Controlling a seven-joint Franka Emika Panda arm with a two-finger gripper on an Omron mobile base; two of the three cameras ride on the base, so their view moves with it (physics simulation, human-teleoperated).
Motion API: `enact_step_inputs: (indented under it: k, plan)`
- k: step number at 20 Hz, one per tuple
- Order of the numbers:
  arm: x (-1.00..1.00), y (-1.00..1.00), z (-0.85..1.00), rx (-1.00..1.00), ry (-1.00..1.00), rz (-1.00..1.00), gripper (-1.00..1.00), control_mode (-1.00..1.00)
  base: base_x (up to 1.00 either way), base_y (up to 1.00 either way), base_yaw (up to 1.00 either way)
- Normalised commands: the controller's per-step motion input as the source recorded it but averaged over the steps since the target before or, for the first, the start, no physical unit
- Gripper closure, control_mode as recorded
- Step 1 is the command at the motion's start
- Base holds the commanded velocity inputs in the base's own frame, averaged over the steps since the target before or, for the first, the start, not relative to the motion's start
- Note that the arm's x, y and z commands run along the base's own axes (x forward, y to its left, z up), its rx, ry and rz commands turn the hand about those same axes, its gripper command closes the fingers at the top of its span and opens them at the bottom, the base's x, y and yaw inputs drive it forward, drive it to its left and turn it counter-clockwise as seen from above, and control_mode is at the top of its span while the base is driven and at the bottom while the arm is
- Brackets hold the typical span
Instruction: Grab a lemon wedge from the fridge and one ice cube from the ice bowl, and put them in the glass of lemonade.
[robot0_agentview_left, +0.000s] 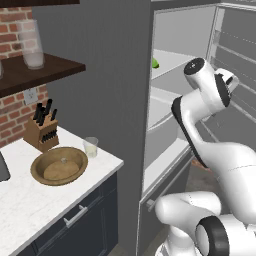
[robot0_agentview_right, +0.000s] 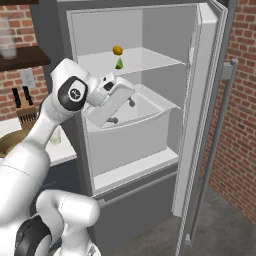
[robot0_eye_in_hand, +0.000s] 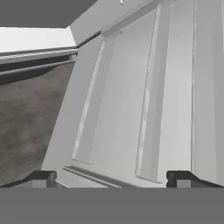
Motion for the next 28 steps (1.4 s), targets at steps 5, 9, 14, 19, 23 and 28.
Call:
enact_step_inputs:
  k: [5,9,14,19,23,28]
  plan:
    - [0.49,-0.88,-0.08,0.0,0.0,-0.32,-1.0,-1.0,0.0,0.0,0.0]
    - [0.0,-0.76,0.0,0.0,0.0,-0.19,-1.0,-1.0,0.0,0.0,0.0]
    - [-0.37,-0.38,0.0,-0.07,-0.05,-0.18,-1.0,-1.0,0.0,0.0,0.0]
    - [-0.42,0.0,-0.01,-0.21,-0.16,-0.03,-1.0,-1.0,0.0,0.0,0.0]
    - [-0.11,-0.04,-0.26,-0.36,-0.01,0.0,-1.0,-1.0,0.0,0.0,0.0]
    - [0.46,0.0,-0.2,-0.45,0.13,0.14,-1.0,-1.0,0.0,0.0,0.0]
